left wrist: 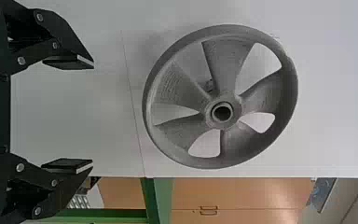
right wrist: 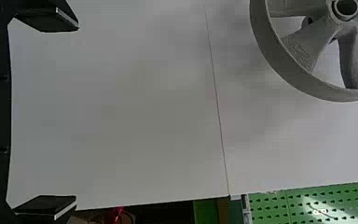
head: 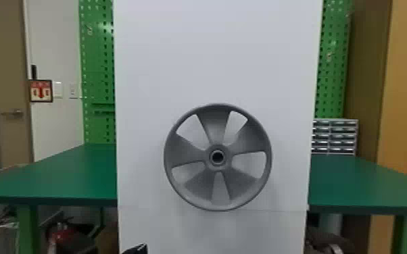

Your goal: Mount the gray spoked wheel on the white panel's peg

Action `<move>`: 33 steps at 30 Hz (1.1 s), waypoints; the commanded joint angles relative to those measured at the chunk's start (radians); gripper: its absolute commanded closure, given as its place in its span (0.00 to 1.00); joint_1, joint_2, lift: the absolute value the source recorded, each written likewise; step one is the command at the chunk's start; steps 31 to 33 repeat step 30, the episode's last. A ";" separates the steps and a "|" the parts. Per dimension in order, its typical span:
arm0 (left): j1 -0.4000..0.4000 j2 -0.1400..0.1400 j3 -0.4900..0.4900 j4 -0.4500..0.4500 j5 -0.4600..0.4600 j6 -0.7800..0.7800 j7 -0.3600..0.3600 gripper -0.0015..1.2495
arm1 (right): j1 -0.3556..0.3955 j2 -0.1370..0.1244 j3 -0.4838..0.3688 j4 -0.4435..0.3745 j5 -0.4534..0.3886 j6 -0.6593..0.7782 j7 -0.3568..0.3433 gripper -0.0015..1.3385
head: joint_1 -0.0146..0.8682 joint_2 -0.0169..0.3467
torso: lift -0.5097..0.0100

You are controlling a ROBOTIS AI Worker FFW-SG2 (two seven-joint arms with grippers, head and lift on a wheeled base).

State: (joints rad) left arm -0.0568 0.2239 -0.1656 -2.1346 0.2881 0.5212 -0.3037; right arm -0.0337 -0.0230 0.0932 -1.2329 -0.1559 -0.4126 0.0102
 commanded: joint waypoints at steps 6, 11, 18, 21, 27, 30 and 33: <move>0.000 0.000 -0.002 0.002 0.002 -0.006 0.000 0.40 | 0.002 -0.002 -0.006 0.001 0.012 0.000 -0.001 0.03 | 0.16 0.03 | 0.21; 0.000 0.000 -0.002 0.004 0.002 -0.006 0.000 0.40 | 0.003 0.000 -0.004 0.001 0.010 0.000 -0.001 0.03 | 0.16 0.03 | 0.21; 0.000 0.000 -0.002 0.004 0.002 -0.007 0.000 0.40 | 0.002 0.002 -0.003 0.001 0.009 0.005 -0.001 0.03 | 0.16 0.03 | 0.21; 0.002 -0.001 -0.002 0.004 0.002 -0.007 0.000 0.40 | 0.002 0.002 -0.004 0.001 0.009 0.005 -0.001 0.03 | 0.16 0.03 | 0.21; 0.002 -0.001 -0.002 0.004 0.002 -0.009 0.000 0.40 | 0.002 0.003 -0.003 0.001 0.007 0.005 -0.001 0.03 | 0.16 0.03 | 0.21; 0.002 -0.001 -0.002 0.004 0.002 -0.009 0.000 0.40 | 0.002 0.003 -0.006 0.001 0.006 0.005 -0.001 0.03 | 0.16 0.03 | 0.21; 0.002 -0.001 -0.002 0.004 0.002 -0.009 0.000 0.40 | 0.002 0.003 -0.006 0.001 0.006 0.005 -0.001 0.03 | 0.16 0.03 | 0.21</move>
